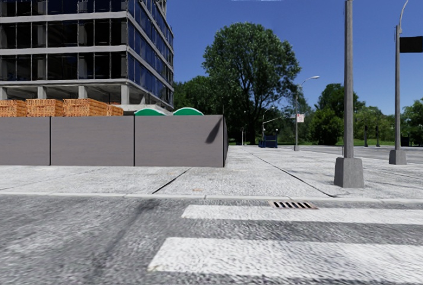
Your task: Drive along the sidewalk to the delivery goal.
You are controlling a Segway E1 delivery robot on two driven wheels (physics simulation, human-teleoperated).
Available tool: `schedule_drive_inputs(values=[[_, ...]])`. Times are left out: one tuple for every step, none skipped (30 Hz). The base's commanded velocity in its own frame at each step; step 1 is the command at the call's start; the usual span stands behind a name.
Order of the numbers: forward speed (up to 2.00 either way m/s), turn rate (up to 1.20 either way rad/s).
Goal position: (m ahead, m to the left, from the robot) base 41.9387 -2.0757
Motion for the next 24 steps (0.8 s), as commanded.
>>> schedule_drive_inputs(values=[[1.57, -0.51], [1.57, -0.51], [1.57, -0.51], [1.57, -0.51], [1.57, -0.51], [1.57, -0.51], [1.70, -0.09], [2.00, 0.00], [2.00, 0.00], [2.00, 0.00], [2.00, 0.00], [2.00, 0.00], [2.00, 0.00], [2.00, 0.00], [2.00, 0.00], [2.00, 0.00], [2.00, 0.00], [2.00, 0.00], [2.00, 0.00], [2.00, 0.00], [2.00, 0.00], [2.00, 0.00], [2.00, 0.00], [2.00, 0.00]])
